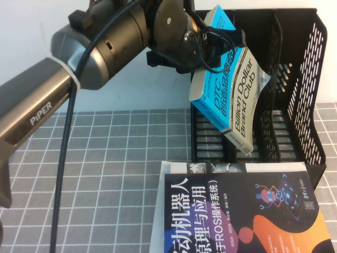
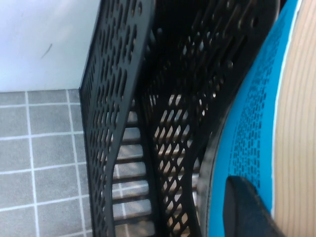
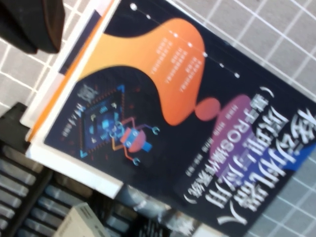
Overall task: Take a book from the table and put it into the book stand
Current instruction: Place the book on the book shelf
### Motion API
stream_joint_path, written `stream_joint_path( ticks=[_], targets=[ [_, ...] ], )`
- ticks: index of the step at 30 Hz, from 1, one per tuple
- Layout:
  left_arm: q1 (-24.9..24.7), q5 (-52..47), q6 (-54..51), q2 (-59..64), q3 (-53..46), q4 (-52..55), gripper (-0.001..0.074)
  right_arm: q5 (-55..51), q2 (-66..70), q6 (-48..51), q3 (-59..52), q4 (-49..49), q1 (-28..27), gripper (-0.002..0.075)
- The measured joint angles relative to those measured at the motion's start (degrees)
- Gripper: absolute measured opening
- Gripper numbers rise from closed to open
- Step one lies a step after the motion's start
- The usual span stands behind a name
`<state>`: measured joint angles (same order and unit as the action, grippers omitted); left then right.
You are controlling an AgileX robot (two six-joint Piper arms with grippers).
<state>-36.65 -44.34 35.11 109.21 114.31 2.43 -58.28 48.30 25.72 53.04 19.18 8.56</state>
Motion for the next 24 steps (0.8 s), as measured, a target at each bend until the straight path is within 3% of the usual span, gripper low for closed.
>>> stream_joint_path(
  ticks=[18,20,24],
  targets=[
    [-0.43,3.0,6.42,2.19,0.0,-1.24,0.0183,0.74,0.0,0.57,-0.48,1.24,0.0,-0.0003],
    [-0.43,3.28,6.31,2.43,0.0,-1.5,0.0209,0.74,0.0,0.91,-1.17,1.24,0.0,-0.0003],
    [-0.43,5.46,5.04,3.0,0.0,-2.43,0.0351,1.14,0.0,1.29,-3.48,1.37,0.0,-0.0003]
  ],
)
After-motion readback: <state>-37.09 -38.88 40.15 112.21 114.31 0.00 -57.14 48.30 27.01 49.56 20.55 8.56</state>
